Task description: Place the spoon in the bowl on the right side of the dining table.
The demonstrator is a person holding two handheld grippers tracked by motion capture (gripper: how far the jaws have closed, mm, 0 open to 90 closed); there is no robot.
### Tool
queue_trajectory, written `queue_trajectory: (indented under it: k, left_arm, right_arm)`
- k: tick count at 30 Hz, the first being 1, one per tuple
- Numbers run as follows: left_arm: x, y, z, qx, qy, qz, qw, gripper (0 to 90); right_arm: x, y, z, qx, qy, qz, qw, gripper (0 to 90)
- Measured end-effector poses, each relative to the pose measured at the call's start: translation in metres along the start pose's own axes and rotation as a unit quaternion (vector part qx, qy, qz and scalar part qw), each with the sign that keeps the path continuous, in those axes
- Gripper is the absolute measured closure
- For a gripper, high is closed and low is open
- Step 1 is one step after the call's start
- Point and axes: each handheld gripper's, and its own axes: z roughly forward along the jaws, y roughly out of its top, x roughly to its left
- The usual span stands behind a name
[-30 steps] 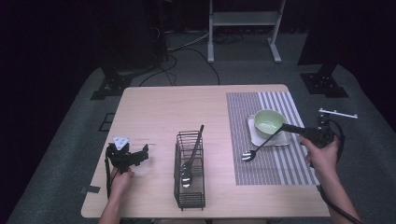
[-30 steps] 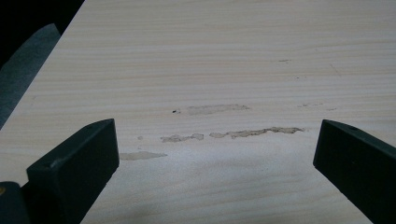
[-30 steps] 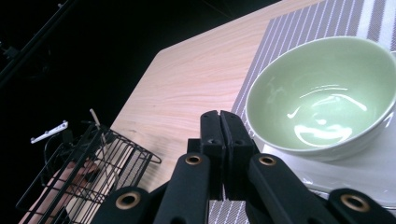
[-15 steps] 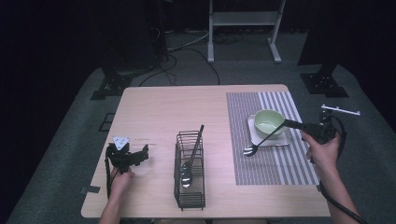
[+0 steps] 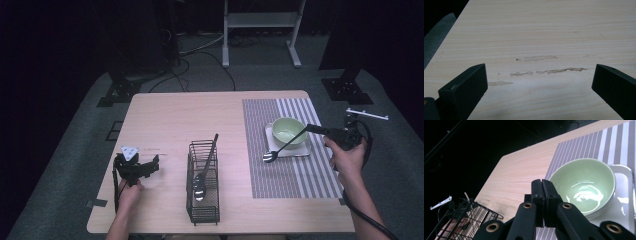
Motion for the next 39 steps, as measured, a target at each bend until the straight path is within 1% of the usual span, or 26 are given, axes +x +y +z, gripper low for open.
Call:
queue_trajectory:
  k: [5,14,17,26,39]
  left_arm:
    - [0.0,0.0,0.0,0.0,0.0,0.0,1.0,0.0]
    - [0.0,0.0,0.0,0.0,-0.001,-0.001,1.0,0.0]
    - [0.0,0.0,0.0,0.0,-0.001,-0.002,1.0,0.0]
    - [0.0,0.0,0.0,0.001,-0.001,-0.002,1.0,0.0]
    - [0.0,0.0,0.0,0.001,-0.001,-0.002,1.0,0.0]
  right_arm:
    - [0.002,0.003,-0.002,-0.007,-0.004,-0.006,0.9999,88.4]
    - [0.002,0.009,-0.004,-0.013,-0.013,-0.006,0.9998,88.4]
    - [0.002,0.011,-0.005,-0.015,-0.013,-0.002,0.9998,88.4]
    - [0.002,0.014,-0.006,-0.02,-0.015,-0.001,0.9997,88.4]
    - [0.001,0.022,-0.013,-0.033,-0.026,0.003,0.9991,88.4]
